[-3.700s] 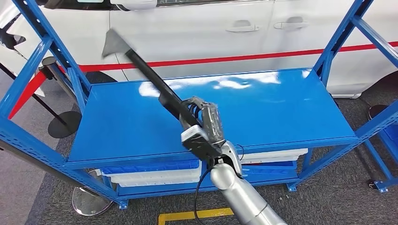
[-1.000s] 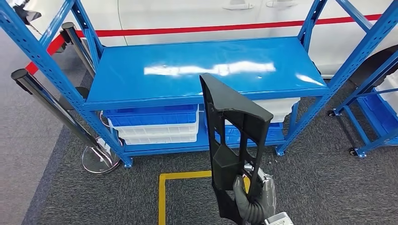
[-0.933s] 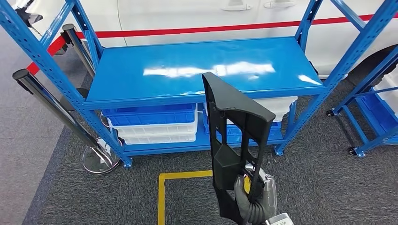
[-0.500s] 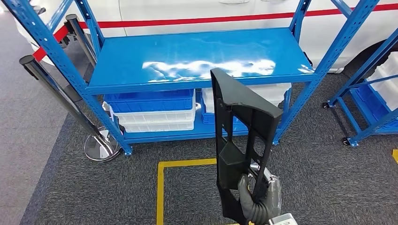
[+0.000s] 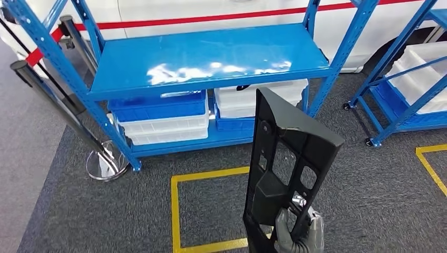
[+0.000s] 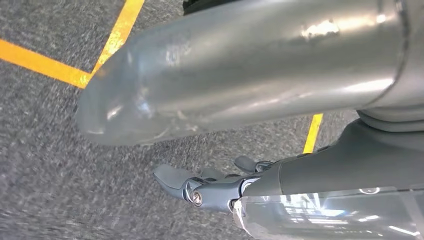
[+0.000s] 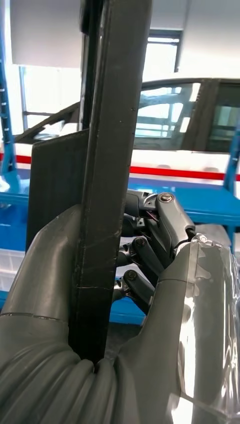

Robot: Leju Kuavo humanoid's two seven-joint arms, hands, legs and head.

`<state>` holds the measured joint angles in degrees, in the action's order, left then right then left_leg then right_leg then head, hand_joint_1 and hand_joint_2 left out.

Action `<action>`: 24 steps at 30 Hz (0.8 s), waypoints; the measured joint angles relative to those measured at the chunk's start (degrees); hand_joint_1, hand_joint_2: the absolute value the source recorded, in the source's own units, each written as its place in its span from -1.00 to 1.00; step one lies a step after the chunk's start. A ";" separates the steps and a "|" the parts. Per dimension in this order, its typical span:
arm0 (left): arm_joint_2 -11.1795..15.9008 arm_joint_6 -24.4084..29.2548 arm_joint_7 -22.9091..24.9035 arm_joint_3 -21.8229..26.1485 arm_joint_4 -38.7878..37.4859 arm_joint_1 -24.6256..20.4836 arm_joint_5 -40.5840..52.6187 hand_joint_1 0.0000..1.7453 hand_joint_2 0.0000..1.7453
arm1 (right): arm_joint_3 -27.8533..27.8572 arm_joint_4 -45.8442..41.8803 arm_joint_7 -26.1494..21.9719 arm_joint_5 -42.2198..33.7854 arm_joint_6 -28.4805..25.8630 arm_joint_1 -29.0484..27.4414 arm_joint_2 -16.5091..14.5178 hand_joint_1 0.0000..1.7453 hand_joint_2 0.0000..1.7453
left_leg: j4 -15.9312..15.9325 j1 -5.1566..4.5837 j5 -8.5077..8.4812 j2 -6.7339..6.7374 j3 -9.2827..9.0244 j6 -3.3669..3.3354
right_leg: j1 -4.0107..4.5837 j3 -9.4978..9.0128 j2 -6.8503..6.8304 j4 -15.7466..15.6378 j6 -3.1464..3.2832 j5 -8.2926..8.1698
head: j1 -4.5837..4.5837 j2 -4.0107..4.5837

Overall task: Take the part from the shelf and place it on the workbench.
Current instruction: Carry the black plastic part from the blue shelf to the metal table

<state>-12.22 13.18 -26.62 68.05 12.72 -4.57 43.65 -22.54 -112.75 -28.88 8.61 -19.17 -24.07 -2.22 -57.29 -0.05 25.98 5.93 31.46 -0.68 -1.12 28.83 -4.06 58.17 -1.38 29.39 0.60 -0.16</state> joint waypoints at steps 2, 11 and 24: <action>0.00 0.04 0.00 0.13 0.00 -0.12 0.01 -1.00 -1.00 | -0.14 -0.10 -0.03 -0.02 -0.01 -0.18 0.04 1.00 1.00 | -0.33 0.07 -0.07 0.71 0.05 0.81 | 0.14 0.57 1.07 -0.33 1.26 -0.14 | 0.04 -0.01; 0.00 0.19 0.01 0.64 0.00 0.30 -0.02 -1.00 -1.00 | -0.32 -0.25 -0.02 -0.02 0.08 -0.37 0.06 1.00 1.00 | -13.01 0.60 6.58 -5.95 3.60 1.59 | 0.59 3.22 7.13 -0.32 3.20 -2.63 | -0.44 0.00; -0.01 2.46 7.13 1.45 0.00 0.58 -0.35 -1.00 -1.00 | -0.35 -0.76 1.53 1.97 -0.68 -0.80 0.20 1.00 1.00 | 2.23 0.60 0.97 -3.87 -3.02 -1.02 | 0.08 11.80 4.58 14.94 -0.04 3.96 | 0.16 -0.01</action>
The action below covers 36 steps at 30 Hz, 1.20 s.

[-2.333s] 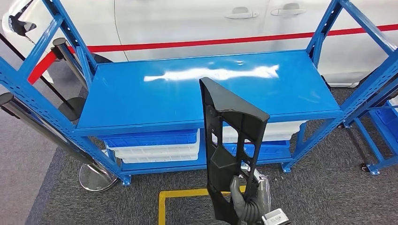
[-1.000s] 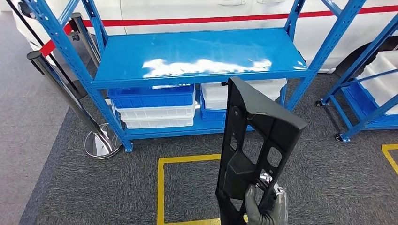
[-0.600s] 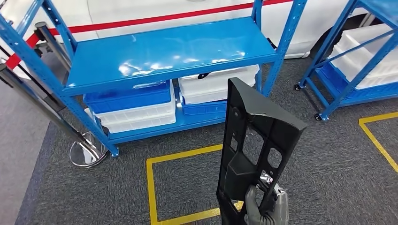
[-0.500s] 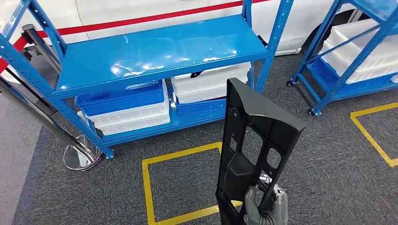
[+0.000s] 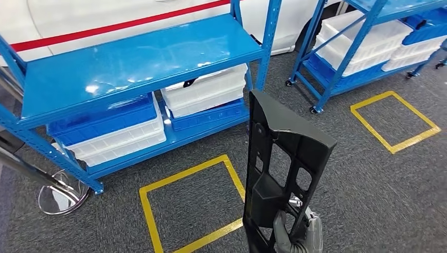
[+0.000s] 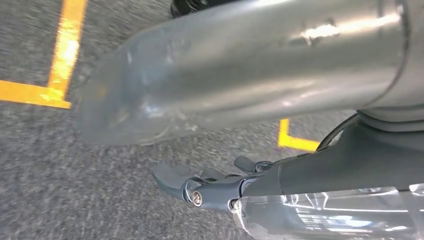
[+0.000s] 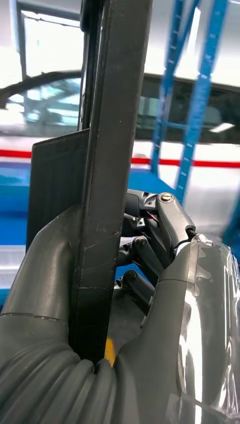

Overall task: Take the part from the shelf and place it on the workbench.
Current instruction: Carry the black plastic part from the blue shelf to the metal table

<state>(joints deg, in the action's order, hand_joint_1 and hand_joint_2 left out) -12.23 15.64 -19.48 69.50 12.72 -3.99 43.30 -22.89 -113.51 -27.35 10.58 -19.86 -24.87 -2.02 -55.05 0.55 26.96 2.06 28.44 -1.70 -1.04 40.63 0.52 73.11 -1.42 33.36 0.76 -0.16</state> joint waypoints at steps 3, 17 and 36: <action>-0.16 0.15 1.72 0.28 0.00 -0.05 0.13 -1.00 -1.00 | 0.18 -0.33 0.15 0.89 -0.34 -0.47 0.02 1.00 1.00 | -0.61 0.06 0.46 2.36 0.09 0.57 | -0.49 -4.05 -1.86 -6.41 -0.52 -3.99 | 0.02 0.00; -0.25 0.12 2.00 0.67 0.00 -0.11 0.75 -1.00 -1.00 | 1.20 -2.22 0.22 5.85 -2.06 -1.83 -0.65 1.00 1.00 | -16.60 0.24 8.24 -1.84 6.01 3.17 | 0.27 -7.26 2.57 -14.25 3.20 -6.73 | -0.70 0.01; -0.54 1.13 1.38 2.57 0.01 -0.41 -1.71 -1.00 -1.00 | 2.17 -3.92 -0.83 7.94 -2.12 -3.53 -2.19 1.00 1.00 | -1.62 -0.43 1.56 3.67 0.16 1.26 | 0.39 -7.76 -3.86 -13.68 1.02 -5.74 | -0.53 0.01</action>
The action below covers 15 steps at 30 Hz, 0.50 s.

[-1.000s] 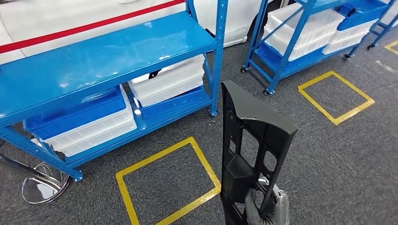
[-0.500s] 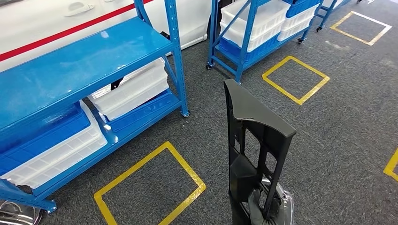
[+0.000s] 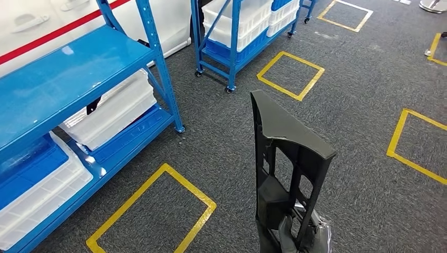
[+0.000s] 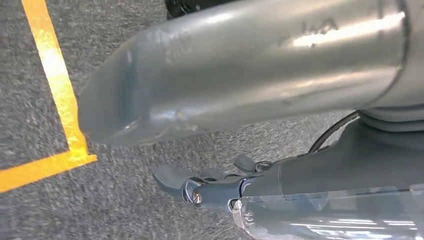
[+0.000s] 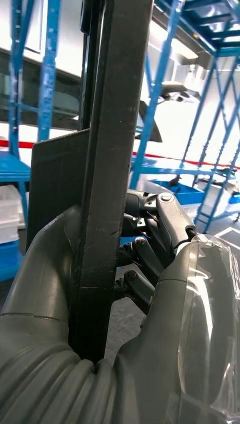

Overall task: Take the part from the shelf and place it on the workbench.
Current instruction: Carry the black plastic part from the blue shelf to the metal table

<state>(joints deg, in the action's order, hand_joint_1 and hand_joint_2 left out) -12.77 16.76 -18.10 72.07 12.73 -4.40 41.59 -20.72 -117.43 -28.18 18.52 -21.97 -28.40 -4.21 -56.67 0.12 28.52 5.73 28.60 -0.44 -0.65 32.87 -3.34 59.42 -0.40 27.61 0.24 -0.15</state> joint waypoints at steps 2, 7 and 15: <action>0.00 0.08 -0.09 0.27 0.01 -0.13 -0.13 -1.00 -1.00 | 0.09 -0.11 -0.10 0.14 0.14 -0.09 -0.17 1.00 1.00 | -0.15 -0.15 0.31 0.84 -0.23 0.66 | 0.28 -0.33 0.25 -0.78 0.76 -0.02 | -0.06 0.00; -0.04 0.25 -0.15 0.82 0.01 -0.25 -0.30 -1.00 -1.00 | 0.38 -0.36 -0.20 0.50 0.81 -0.46 -0.79 1.00 1.00 | -6.97 0.45 5.27 -3.70 2.14 2.00 | -0.04 0.11 3.09 -1.28 2.43 -0.81 | -0.35 -0.01; 0.00 0.79 -0.37 1.85 0.03 0.04 -1.39 -1.00 -1.00 | 0.59 -0.39 -0.35 0.88 0.97 -0.60 -1.36 1.00 1.00 | -3.30 0.41 0.62 -9.90 1.29 0.41 | 0.37 0.52 9.42 -0.71 2.31 -1.16 | -0.31 0.00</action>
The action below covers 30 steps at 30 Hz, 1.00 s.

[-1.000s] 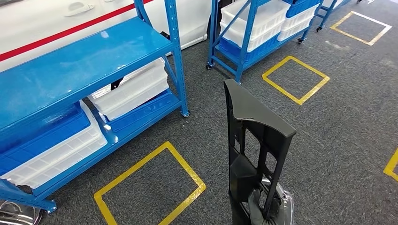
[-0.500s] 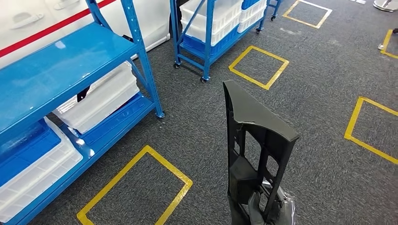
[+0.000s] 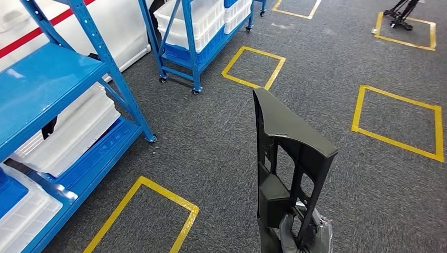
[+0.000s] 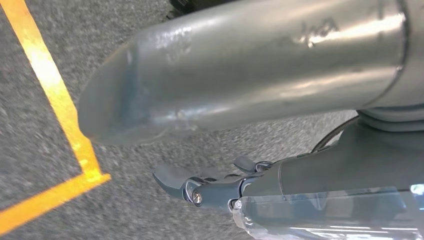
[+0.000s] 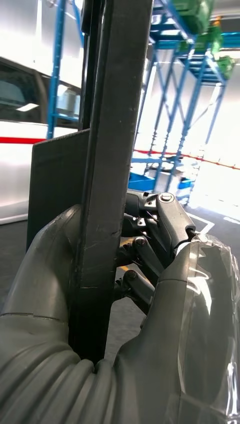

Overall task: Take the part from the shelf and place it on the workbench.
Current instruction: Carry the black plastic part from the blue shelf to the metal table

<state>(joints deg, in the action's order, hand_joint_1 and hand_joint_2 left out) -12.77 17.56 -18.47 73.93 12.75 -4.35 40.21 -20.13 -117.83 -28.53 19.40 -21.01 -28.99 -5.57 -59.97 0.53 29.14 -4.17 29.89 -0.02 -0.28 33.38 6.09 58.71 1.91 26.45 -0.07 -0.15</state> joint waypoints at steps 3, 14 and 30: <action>0.01 0.18 -0.21 0.45 0.01 -0.18 -0.15 -1.00 -1.00 | 0.07 -0.14 -0.10 0.32 0.00 -0.18 -0.21 1.00 1.00 | 2.86 -0.25 -0.49 -0.71 -0.92 -0.55 | -0.45 0.79 2.28 -0.23 -1.31 -0.67 | -0.09 0.00; -0.25 0.27 -0.44 0.87 0.01 -0.15 -0.60 -1.00 -1.00 | 0.17 -0.56 -0.25 0.87 0.04 -0.58 -0.31 1.00 1.00 | 4.27 -0.36 -1.14 9.13 -1.55 -1.22 | -0.92 2.29 -8.42 5.31 -3.09 2.29 | 0.26 0.00; -0.37 0.63 -0.95 1.99 0.01 -0.17 -1.23 -1.00 -1.00 | 0.45 -0.88 -0.26 1.50 0.96 -0.87 -1.11 1.00 1.00 | -1.93 0.20 0.90 1.32 0.66 0.76 | -0.34 -0.24 -0.66 0.04 -0.30 0.55 | -0.19 -0.01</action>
<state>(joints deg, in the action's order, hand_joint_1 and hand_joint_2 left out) -13.14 18.19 -19.41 75.91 12.76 -4.52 38.98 -19.68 -118.71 -28.79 20.89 -20.05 -29.86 -6.68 -61.91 0.73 30.05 -2.85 30.55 0.74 -0.62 33.14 5.43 58.75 1.62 26.99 -0.26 -0.16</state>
